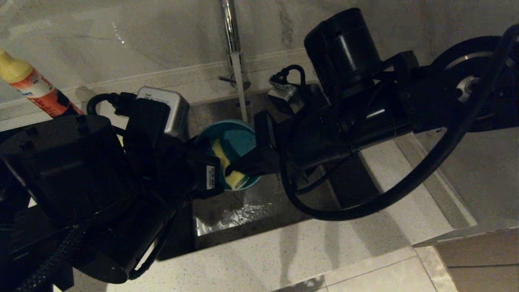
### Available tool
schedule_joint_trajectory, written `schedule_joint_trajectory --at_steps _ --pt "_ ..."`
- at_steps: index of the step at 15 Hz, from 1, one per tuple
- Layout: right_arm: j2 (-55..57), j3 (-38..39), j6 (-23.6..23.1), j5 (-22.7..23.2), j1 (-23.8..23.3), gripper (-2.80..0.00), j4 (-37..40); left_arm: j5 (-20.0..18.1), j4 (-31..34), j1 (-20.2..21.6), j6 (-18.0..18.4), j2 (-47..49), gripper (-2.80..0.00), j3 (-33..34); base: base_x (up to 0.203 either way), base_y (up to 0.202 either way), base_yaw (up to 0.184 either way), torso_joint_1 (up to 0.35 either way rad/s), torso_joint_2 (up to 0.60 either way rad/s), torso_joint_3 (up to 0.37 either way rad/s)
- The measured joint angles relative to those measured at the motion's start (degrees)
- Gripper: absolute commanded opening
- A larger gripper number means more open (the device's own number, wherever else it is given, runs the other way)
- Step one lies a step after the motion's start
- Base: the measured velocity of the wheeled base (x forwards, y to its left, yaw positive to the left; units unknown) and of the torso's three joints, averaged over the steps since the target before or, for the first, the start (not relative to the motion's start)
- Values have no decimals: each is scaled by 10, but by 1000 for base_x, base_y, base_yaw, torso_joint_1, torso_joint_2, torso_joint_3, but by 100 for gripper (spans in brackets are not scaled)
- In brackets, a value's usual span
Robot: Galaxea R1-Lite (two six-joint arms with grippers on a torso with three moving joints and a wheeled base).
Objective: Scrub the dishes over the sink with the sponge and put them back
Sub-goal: Wipe the bowl
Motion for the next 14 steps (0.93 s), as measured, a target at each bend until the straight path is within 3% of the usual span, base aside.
schedule_joint_trajectory --at_steps 5,14 --pt "-6 0 0 0 -6 -280 -28 -1 -23 0 2 -3 -280 16 0 0 0 0 0 0" --pt "-15 6 -7 -19 -10 -280 15 -1 -34 1 11 -4 -280 13 0 0 0 0 0 0"
